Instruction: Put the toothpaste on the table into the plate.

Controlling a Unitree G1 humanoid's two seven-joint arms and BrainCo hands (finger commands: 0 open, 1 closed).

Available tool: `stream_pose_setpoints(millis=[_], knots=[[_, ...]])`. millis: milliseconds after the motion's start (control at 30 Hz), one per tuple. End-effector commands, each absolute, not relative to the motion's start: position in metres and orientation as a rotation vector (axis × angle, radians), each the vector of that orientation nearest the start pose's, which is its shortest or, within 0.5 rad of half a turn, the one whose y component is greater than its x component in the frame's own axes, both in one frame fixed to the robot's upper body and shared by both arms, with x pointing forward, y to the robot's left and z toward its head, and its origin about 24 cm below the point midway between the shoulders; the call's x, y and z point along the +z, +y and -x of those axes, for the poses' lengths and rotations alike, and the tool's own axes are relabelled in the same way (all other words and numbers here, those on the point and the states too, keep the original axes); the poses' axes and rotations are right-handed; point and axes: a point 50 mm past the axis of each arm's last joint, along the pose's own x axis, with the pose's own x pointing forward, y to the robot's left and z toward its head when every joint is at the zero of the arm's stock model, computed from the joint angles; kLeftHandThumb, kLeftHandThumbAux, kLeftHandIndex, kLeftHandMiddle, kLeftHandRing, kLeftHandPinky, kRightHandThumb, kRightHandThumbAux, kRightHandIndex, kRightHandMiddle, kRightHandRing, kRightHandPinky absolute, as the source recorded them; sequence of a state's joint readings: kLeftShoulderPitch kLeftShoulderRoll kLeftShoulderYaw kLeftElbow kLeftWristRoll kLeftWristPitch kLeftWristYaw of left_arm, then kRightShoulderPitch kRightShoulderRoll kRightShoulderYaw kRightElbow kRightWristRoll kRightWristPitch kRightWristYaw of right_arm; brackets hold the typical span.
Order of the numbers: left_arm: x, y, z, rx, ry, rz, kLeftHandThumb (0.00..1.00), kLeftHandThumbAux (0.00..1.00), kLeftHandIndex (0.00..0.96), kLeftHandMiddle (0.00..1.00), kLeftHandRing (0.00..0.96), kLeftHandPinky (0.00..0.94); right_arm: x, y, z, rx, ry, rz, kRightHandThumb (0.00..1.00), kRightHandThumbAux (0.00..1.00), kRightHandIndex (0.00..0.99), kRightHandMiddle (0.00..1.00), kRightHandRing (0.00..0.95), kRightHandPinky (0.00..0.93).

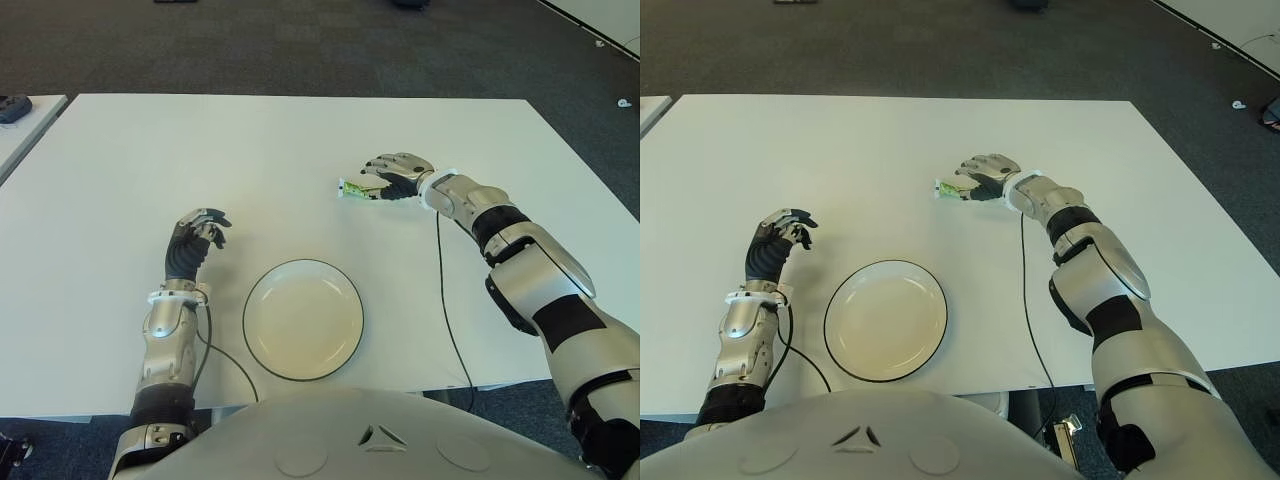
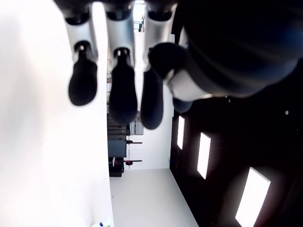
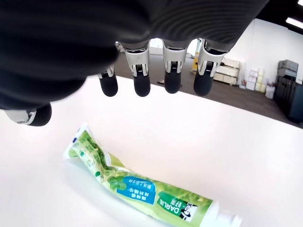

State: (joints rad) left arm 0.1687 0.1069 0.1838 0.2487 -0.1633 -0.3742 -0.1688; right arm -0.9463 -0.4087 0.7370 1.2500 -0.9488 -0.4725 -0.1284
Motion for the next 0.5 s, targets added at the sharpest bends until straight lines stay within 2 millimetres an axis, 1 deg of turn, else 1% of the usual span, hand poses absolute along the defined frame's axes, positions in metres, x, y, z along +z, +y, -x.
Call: stream_pose_setpoints(millis=[33, 500], knots=[[-0.008, 0.223, -0.199, 0.114, 0.016, 0.030, 0.838, 0.672, 0.428, 0.506, 0.657, 0.640, 0.054, -0.151, -0.374, 0.710, -0.134, 1.771, 0.537, 0.109, 0.000, 0.000, 0.000, 0.000], [-0.009, 0.224, -0.198, 0.113, 0.016, 0.020, 0.837, 0.673, 0.424, 0.505, 0.654, 0.652, 0.047, -0.141, -0.375, 0.721, -0.076, 1.798, 0.525, 0.124, 0.000, 0.000, 0.000, 0.000]])
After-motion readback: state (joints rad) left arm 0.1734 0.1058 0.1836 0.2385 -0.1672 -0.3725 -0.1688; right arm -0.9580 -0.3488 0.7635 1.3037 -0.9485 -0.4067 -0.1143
